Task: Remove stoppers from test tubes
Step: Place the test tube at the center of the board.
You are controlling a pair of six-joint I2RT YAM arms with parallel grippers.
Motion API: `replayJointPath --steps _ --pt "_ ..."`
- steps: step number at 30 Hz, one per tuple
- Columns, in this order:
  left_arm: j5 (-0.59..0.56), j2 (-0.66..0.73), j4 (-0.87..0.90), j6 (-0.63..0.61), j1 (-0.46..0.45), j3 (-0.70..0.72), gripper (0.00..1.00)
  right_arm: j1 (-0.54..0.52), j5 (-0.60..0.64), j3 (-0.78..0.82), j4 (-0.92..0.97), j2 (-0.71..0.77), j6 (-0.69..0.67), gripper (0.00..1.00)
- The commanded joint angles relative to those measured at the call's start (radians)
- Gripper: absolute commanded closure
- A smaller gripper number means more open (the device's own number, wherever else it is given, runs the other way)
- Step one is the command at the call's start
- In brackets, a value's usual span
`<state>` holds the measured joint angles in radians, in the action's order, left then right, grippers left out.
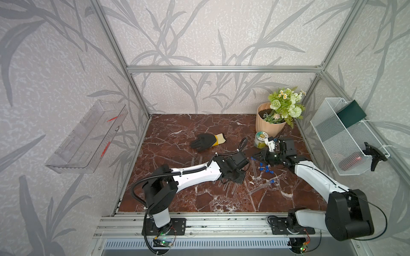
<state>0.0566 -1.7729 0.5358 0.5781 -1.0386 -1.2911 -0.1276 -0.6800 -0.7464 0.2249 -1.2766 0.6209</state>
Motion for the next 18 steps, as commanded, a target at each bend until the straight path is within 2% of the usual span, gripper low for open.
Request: replayJointPath --steps 1,7,18 --pt "-0.056 -0.053 0.086 0.012 -0.003 -0.056 0.89 0.03 0.024 -0.03 0.131 0.043 -0.079 0.96" --pt "-0.091 -0.164 0.179 0.015 -0.004 -0.157 0.88 0.108 -0.006 0.017 0.173 0.083 -0.094 0.96" --pt "-0.143 -0.296 0.312 -0.006 -0.004 -0.273 0.88 0.12 0.006 0.018 0.232 0.13 -0.136 0.95"
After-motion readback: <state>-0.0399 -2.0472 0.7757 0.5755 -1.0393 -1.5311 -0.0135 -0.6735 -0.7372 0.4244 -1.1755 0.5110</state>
